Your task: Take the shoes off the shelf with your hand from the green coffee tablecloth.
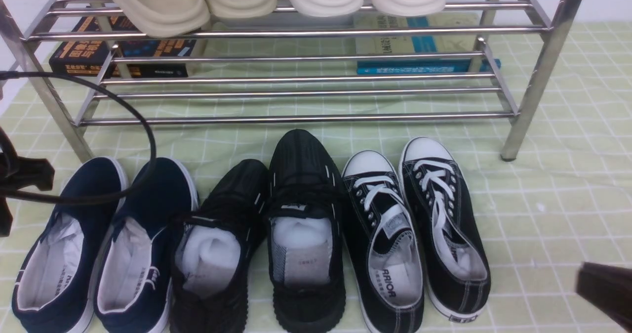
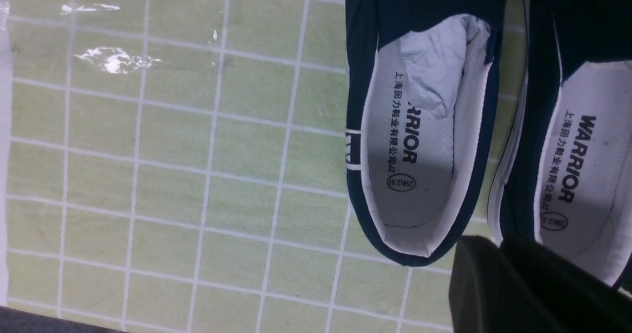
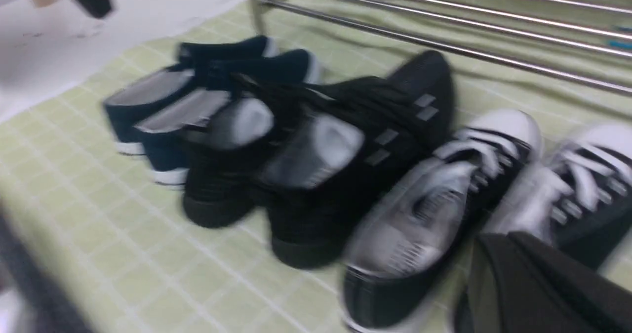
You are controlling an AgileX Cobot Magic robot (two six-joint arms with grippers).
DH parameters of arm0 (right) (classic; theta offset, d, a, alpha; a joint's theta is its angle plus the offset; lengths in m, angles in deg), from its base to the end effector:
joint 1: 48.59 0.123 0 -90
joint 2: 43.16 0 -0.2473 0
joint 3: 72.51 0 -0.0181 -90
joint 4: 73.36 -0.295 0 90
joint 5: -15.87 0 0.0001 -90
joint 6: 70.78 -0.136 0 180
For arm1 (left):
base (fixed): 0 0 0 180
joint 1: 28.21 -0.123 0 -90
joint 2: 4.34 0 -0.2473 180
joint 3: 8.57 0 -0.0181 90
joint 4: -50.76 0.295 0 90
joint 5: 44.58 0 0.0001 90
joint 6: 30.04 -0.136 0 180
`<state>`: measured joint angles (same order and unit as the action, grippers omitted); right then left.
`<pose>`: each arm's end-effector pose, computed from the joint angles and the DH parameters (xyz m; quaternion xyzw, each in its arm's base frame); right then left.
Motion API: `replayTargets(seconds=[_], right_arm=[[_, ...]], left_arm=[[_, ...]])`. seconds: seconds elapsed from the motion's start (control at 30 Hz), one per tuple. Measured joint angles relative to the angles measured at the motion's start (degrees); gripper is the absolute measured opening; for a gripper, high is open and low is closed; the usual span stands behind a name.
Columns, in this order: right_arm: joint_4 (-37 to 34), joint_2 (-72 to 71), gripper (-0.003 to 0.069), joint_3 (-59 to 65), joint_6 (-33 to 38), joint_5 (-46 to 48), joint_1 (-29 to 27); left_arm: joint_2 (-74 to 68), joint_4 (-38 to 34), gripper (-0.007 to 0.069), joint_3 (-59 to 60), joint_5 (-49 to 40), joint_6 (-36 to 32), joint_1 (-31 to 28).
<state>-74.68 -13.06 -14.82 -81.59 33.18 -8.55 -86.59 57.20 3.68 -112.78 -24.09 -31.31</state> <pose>0.1613 0.1367 0.2410 -0.1939 0.7698 0.2695 0.5451 0.3014 0.0305 0.2339 -0.0651 0.9850 0.0509 0.1515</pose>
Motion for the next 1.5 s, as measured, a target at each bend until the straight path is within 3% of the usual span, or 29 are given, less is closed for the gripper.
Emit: replayTargets(seconds=[0.33, 0.57, 0.9, 1.2, 1.33, 1.5], right_arm=[[3.42, -16.89, 0.0021, 15.74, 0.0, 2.66, -28.26], [4.61, -20.86, 0.0024, 19.1, 0.0, 4.49, -38.91], [4.61, -21.7, 0.0036, 19.1, 0.0, 4.55, -41.66], [4.66, -21.7, 0.0046, 19.1, 0.0, 4.55, -41.66], [4.66, -21.7, 0.0052, 19.1, 0.0, 4.55, -41.66], [4.66, -21.7, 0.0059, 19.1, 0.0, 4.55, -41.66]], left_arm=[[0.0, -1.74, 0.0081, 0.0, 0.0, 0.0, 0.0], [0.0, -1.96, 0.0083, 0.0, 0.0, 0.0, 0.0], [5.99, -2.15, 0.0083, 0.05, 4.0, -0.21, 0.0], [20.71, -3.14, 0.0083, 0.05, 4.16, -6.42, 0.0], [26.5, -7.25, 0.0083, 0.05, 3.46, -8.3, 0.0], [34.36, -17.48, 0.0057, 3.79, 2.26, -17.52, 0.0]])
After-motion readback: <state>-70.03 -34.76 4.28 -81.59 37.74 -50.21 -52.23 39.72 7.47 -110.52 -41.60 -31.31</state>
